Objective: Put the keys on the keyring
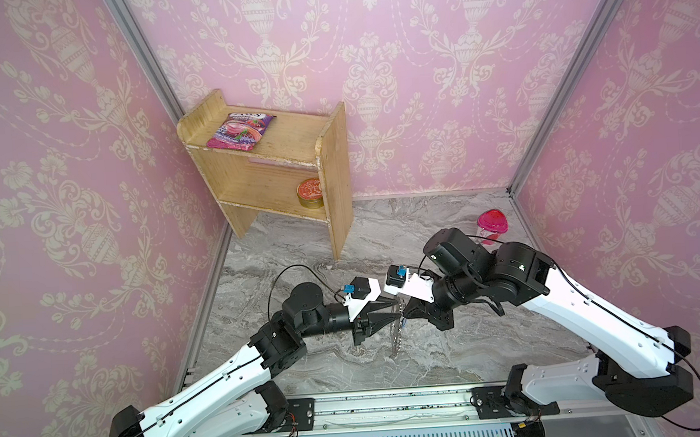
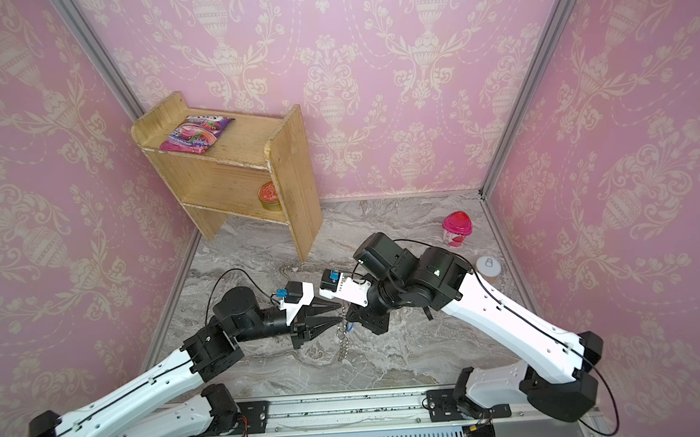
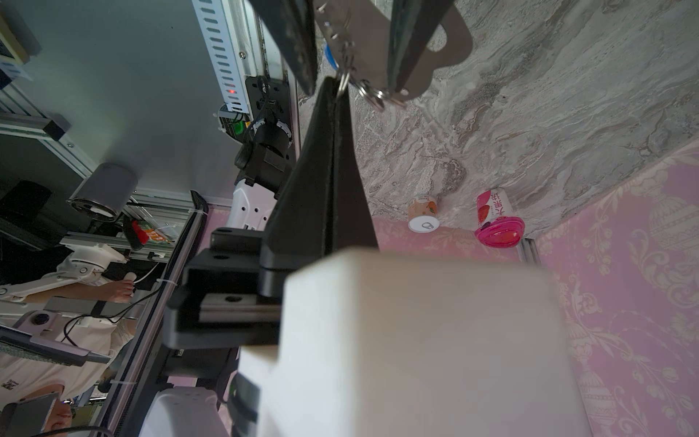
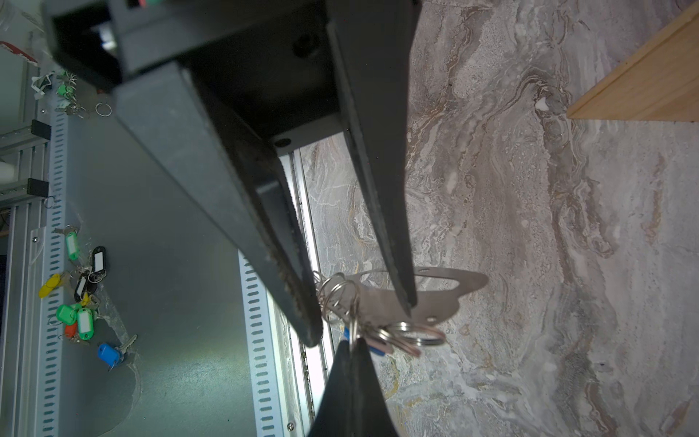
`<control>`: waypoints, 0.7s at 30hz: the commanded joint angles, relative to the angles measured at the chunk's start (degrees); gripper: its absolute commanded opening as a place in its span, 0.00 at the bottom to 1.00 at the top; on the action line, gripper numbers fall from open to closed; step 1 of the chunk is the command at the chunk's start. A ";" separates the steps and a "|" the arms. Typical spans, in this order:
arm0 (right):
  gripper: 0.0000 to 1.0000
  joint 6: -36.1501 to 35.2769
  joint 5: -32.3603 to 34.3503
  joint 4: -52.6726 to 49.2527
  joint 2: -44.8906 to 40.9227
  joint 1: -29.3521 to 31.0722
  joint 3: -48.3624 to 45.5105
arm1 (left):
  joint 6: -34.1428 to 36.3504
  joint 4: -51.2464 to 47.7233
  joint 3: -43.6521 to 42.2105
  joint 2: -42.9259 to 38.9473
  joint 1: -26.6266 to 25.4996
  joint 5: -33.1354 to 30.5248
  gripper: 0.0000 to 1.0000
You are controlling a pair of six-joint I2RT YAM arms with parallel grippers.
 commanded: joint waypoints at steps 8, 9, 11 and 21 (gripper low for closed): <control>0.00 -0.90 0.06 2.63 -1.68 0.37 1.01 | -1.90 3.09 0.04 0.94 -0.23 4.11 0.22; 0.00 -0.87 0.16 2.86 -1.77 0.36 1.01 | -2.17 3.29 0.04 1.05 -0.34 4.59 0.20; 0.00 -0.88 0.63 3.17 -1.98 0.42 0.92 | -2.62 3.25 0.13 1.28 -0.36 5.35 0.17; 0.00 -0.56 2.42 4.22 -2.82 0.32 1.01 | -3.59 2.95 -0.47 1.46 -0.58 6.38 0.12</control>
